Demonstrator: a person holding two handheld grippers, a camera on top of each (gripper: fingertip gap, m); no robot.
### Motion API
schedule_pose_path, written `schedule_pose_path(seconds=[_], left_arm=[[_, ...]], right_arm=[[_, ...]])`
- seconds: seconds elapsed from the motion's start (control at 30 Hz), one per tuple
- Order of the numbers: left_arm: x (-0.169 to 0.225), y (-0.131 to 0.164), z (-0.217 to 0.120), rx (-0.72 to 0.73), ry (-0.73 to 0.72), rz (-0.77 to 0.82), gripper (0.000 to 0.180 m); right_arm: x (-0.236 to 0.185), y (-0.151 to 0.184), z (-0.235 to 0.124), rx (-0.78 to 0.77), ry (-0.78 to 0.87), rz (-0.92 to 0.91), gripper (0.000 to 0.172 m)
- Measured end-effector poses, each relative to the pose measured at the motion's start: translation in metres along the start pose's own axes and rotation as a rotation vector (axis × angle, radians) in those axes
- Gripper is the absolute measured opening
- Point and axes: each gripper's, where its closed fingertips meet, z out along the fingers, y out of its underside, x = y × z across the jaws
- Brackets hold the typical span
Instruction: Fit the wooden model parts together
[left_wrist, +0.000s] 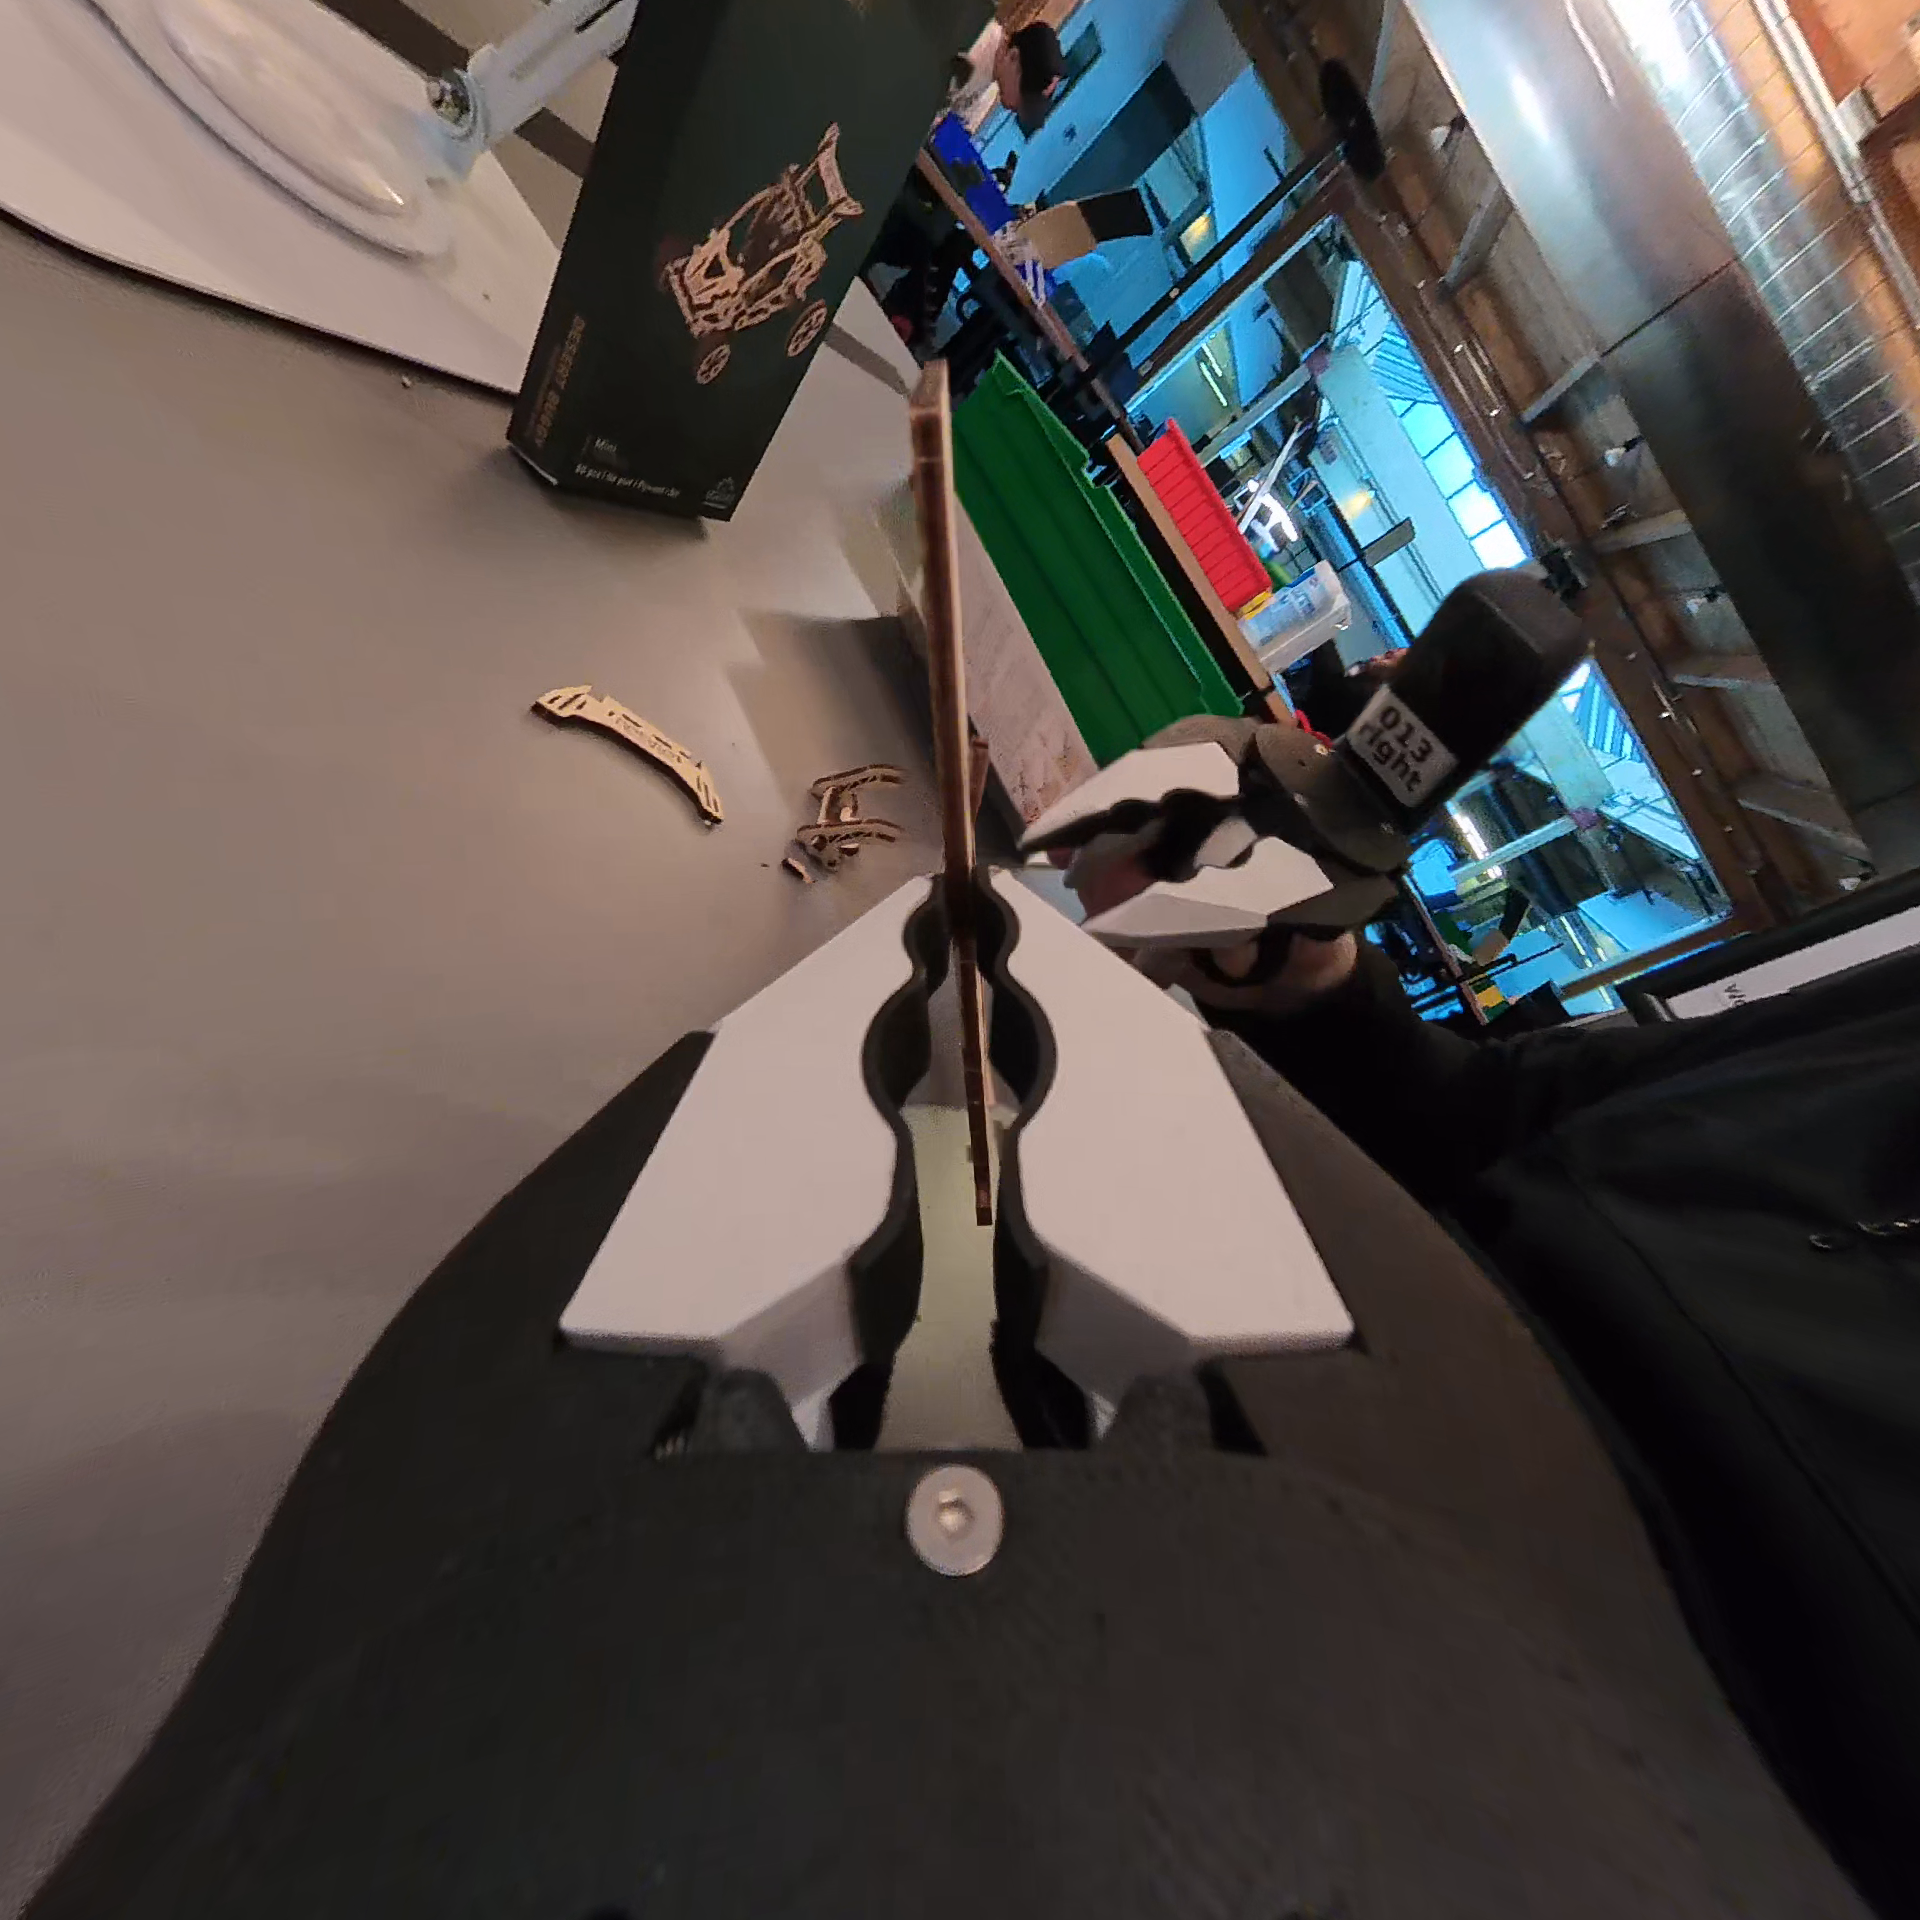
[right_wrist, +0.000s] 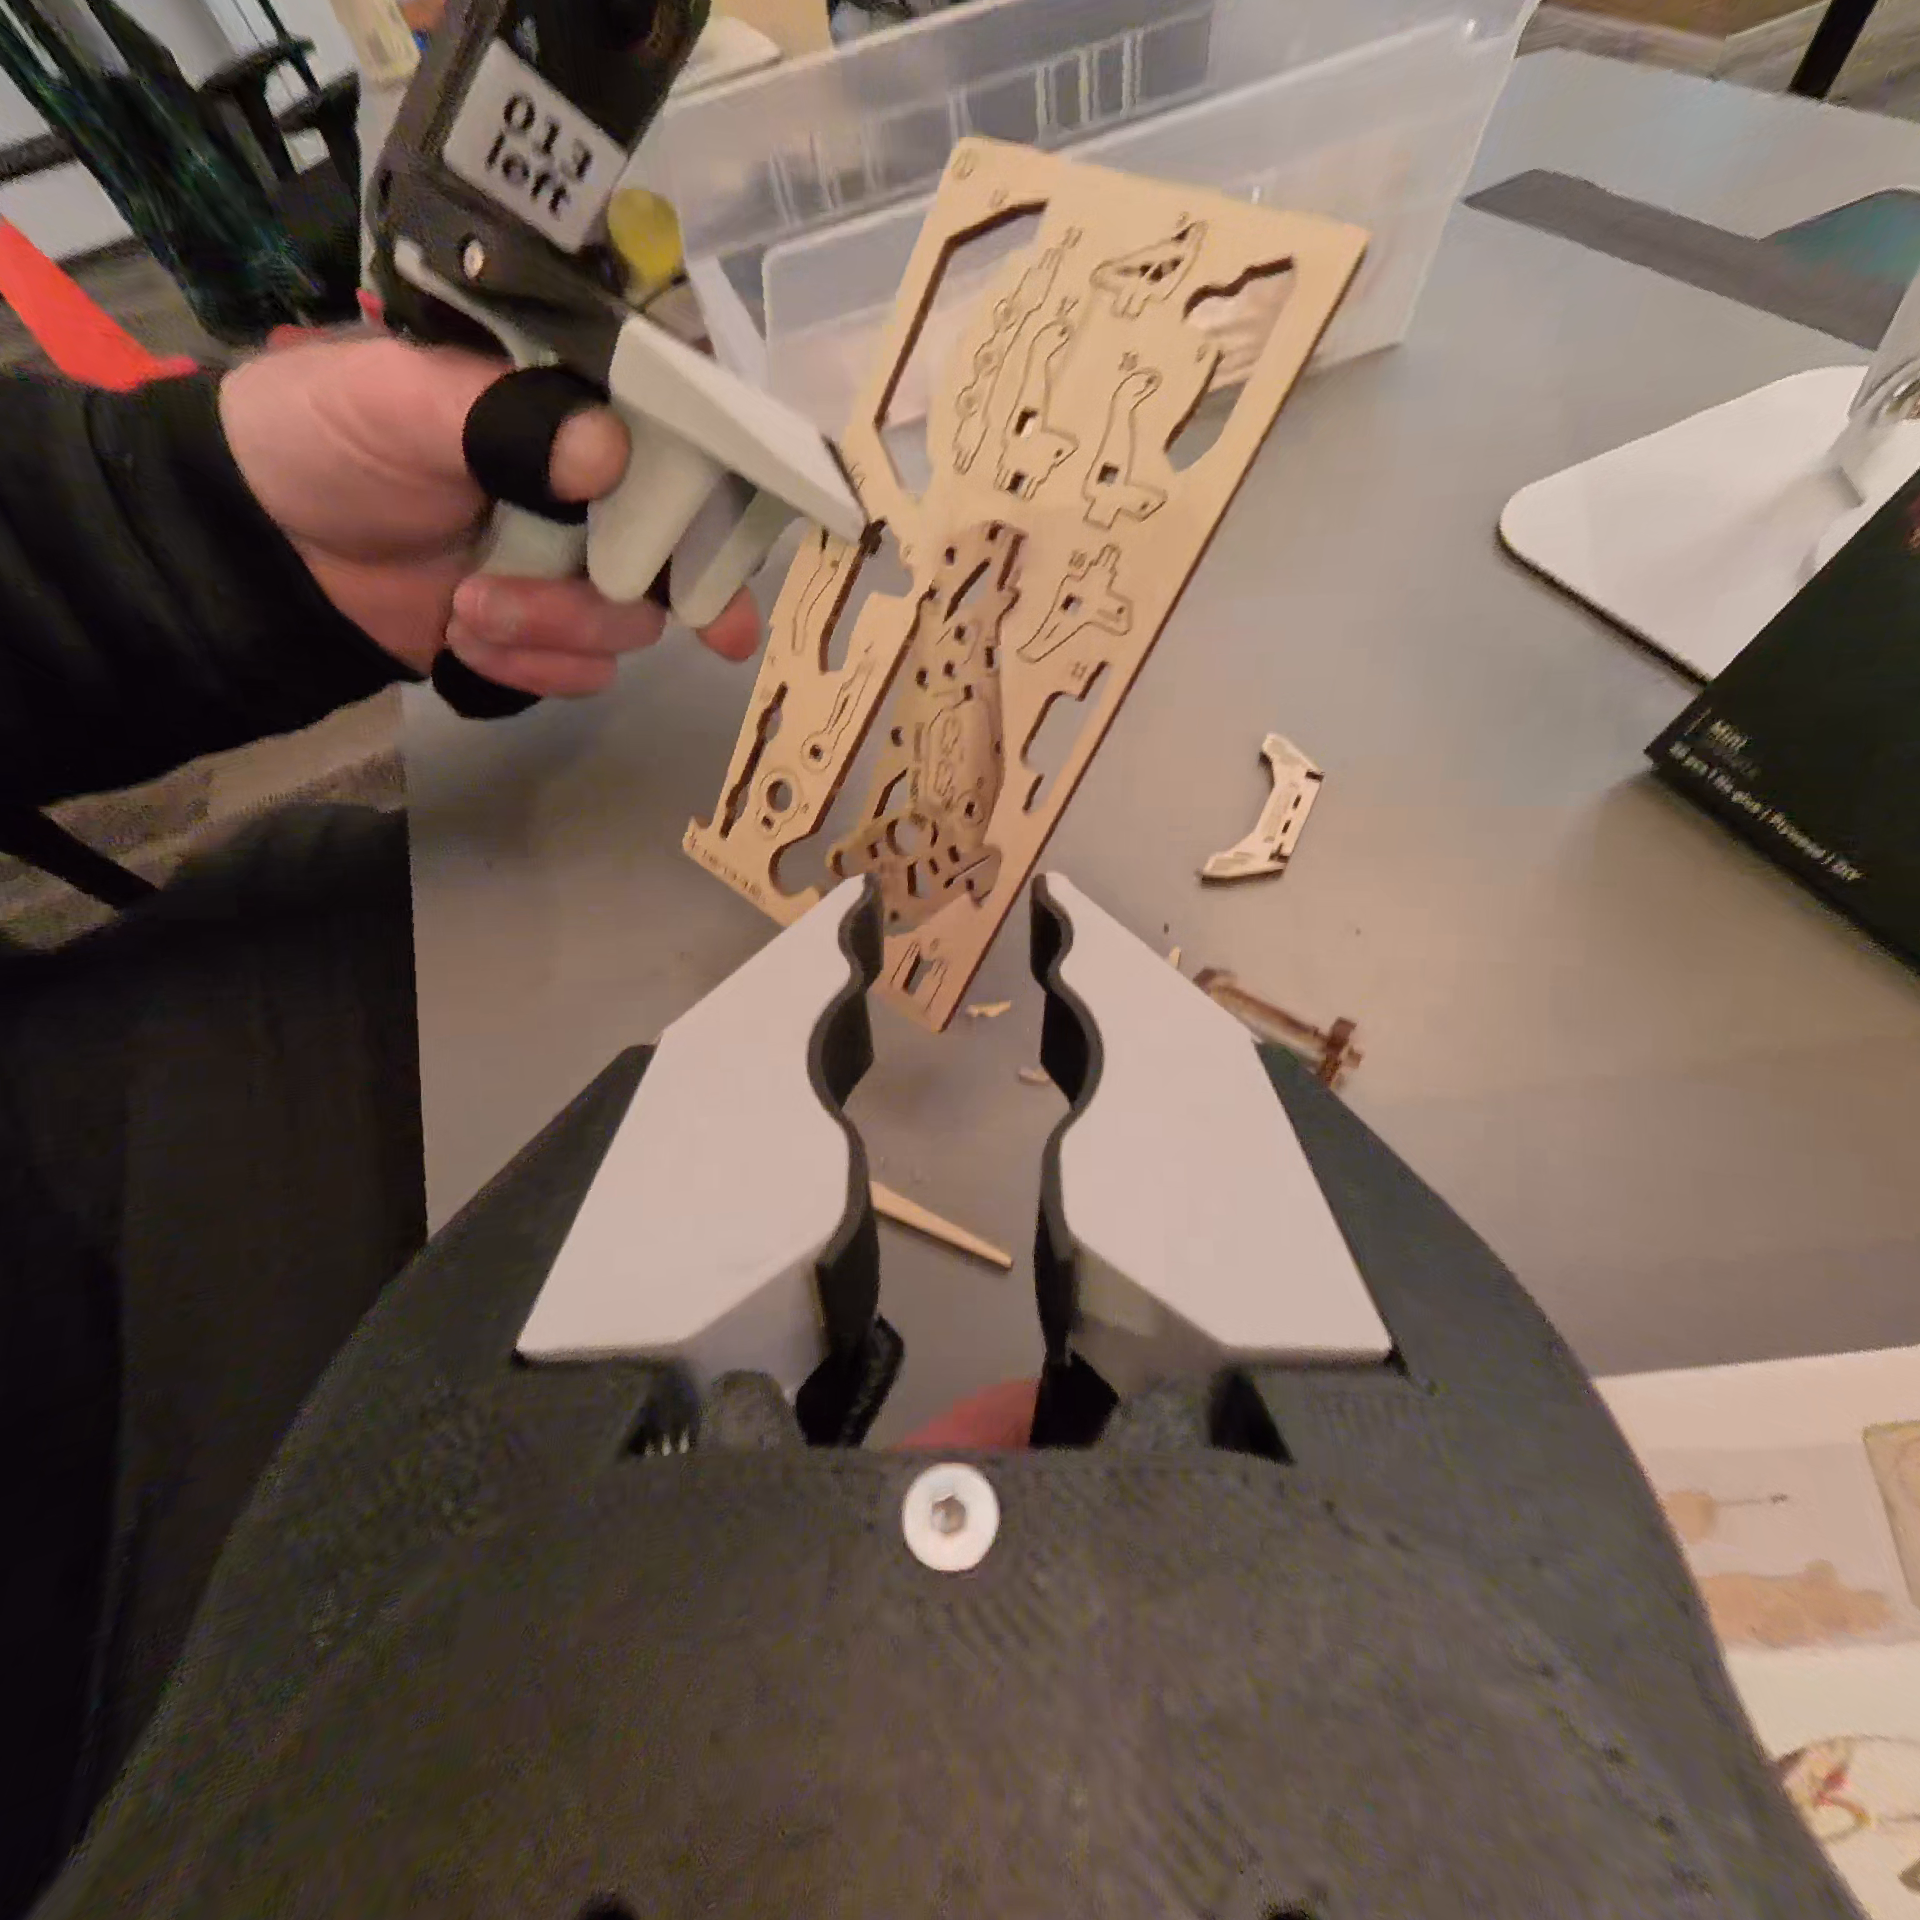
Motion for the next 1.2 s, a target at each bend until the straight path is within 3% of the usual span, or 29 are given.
schedule_pose_path(seconds=[0.27,0.4,0.63,0.73,0.87,1.2], left_arm=[[0.026,-0.004,-0.009,0.021,0.08,-0.018,0.001],[0.034,-0.006,-0.011,0.04,0.11,-0.026,0.001],[0.039,-0.01,-0.015,0.077,0.142,-0.048,0.001],[0.043,-0.011,-0.016,0.085,0.155,-0.053,0.001],[0.045,-0.016,-0.018,0.109,0.169,-0.071,0.001],[0.045,-0.018,-0.014,0.134,0.157,-0.1,0.001]], right_arm=[[-0.006,-0.021,0.015,0.035,-0.084,0.054,0.029],[-0.015,-0.027,0.018,0.056,-0.183,0.134,0.015],[-0.021,-0.037,0.015,0.107,-0.292,0.272,0.011],[-0.024,-0.039,0.013,0.117,-0.341,0.311,0.026],[-0.028,-0.037,0.011,0.118,-0.373,0.309,0.031],[-0.036,-0.037,0.009,0.12,-0.459,0.373,0.005]])
